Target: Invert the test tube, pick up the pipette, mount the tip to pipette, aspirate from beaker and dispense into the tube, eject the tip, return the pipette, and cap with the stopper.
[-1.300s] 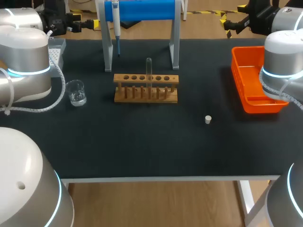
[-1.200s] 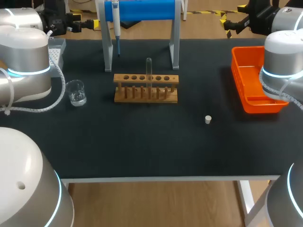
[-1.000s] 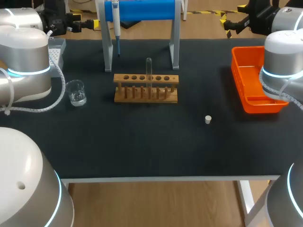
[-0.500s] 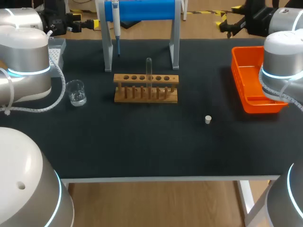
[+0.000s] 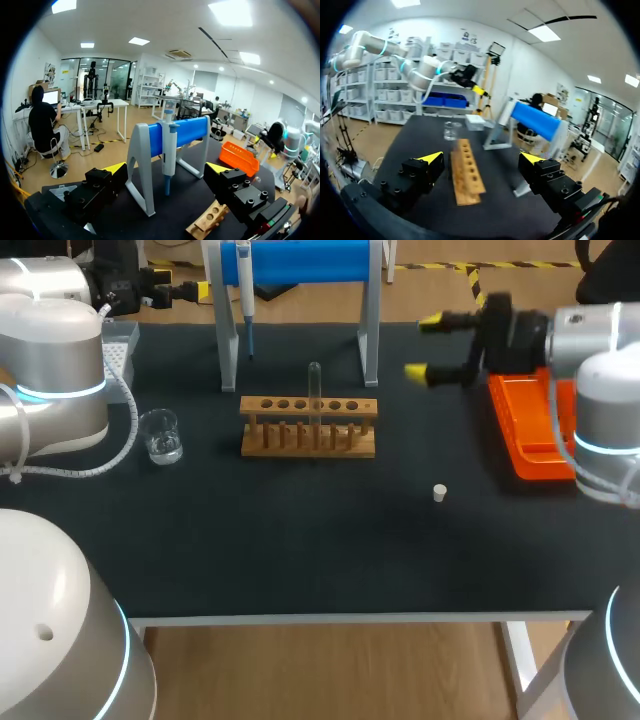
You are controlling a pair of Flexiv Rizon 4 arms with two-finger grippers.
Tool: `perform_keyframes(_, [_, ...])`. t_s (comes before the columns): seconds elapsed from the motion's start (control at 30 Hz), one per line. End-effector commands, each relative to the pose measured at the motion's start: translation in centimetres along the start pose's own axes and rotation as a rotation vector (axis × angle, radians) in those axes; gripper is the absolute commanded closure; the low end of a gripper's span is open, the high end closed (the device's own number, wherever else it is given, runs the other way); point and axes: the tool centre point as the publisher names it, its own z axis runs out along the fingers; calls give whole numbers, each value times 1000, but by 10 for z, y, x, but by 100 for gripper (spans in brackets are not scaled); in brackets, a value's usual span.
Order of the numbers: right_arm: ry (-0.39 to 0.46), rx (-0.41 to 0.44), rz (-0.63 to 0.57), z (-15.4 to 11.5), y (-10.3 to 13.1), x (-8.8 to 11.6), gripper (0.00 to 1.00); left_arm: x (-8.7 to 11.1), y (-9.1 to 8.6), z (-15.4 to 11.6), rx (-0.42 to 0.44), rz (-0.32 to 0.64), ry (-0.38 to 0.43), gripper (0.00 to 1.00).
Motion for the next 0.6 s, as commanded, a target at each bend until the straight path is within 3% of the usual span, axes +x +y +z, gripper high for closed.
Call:
perform_keyframes(0.03, [116, -35, -20, 12, -14, 19, 0, 0, 0, 0, 1, 0, 0, 0])
perform_keyframes(0.13, [173, -50, -23, 23, -21, 34, 0, 0, 0, 0, 1, 0, 0, 0])
perform_keyframes(0.17, [146, -37, -51, 27, -24, 37, 0, 0, 0, 0, 1, 0, 0, 0])
perform_keyframes(0.4, [161, -38, -22, 31, -26, 38, 0, 0, 0, 0, 1, 0, 0, 0])
perform_keyframes(0.6, [161, -38, -22, 31, -26, 38, 0, 36, 9, -20, 75, 140, 95, 0])
